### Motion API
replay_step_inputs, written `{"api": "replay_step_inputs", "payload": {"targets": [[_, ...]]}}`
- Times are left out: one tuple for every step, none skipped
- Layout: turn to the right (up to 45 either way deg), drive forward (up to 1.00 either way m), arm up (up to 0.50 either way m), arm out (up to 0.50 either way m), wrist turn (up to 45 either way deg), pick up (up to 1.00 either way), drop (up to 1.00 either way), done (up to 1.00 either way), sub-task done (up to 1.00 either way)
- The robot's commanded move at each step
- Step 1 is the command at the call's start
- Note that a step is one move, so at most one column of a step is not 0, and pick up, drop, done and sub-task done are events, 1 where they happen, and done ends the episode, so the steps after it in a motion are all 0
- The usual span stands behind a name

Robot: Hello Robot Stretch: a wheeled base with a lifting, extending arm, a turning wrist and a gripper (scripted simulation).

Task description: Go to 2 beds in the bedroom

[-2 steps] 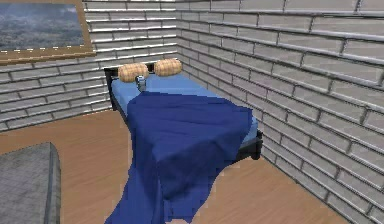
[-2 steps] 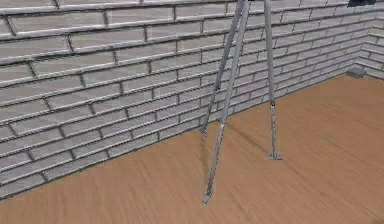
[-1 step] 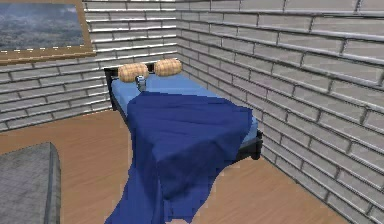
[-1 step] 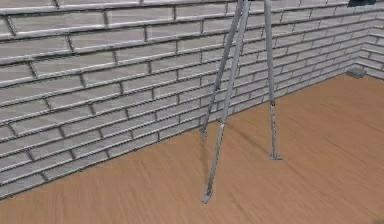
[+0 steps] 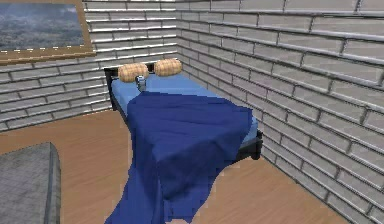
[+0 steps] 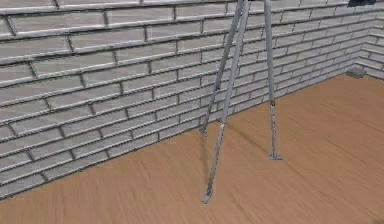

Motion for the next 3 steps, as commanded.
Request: {"api": "replay_step_inputs", "payload": {"targets": [[-18.0,0.0,0.0,0.0,0.0,0.0,0.0,0.0,0.0],[-45.0,0.0,0.0,0.0,0.0,0.0,0.0,0.0,0.0],[45.0,0.0,0.0,0.0,0.0,0.0,0.0,0.0,0.0]]}}
